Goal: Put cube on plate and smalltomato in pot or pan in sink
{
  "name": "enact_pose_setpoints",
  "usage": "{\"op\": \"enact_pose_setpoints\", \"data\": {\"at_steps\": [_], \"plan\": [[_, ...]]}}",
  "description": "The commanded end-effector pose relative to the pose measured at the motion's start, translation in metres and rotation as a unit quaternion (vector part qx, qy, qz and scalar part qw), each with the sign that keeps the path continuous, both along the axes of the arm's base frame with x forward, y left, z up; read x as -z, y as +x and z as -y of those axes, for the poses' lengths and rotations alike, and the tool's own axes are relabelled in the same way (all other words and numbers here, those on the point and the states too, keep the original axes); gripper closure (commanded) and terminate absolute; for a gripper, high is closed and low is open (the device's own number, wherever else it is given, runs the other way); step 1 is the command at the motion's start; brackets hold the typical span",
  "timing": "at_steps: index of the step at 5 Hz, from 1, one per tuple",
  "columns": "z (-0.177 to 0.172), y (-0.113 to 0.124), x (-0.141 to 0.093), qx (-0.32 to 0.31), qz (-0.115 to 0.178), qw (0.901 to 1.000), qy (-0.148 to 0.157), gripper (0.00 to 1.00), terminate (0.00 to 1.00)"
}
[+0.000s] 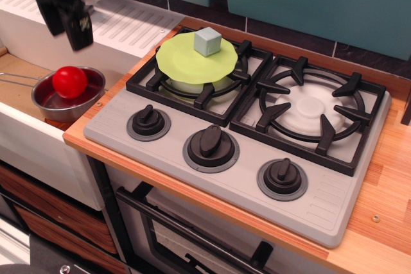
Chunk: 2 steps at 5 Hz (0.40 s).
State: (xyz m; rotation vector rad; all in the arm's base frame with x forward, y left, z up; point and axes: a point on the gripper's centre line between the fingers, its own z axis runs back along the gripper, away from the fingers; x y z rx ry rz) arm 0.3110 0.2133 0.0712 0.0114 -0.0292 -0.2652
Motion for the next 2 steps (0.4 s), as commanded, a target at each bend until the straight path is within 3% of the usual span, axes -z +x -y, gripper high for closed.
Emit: {"op": "enact_pose_setpoints", "data": {"at_steps": [1,2], "plan": [[0.0196,0.0075,-0.08,-0.011,0.002,0.9981,0.06,0.0,0.0],[0.0196,0.0075,-0.08,-0.011,0.002,0.9981,0.06,0.0,1.0]]}}
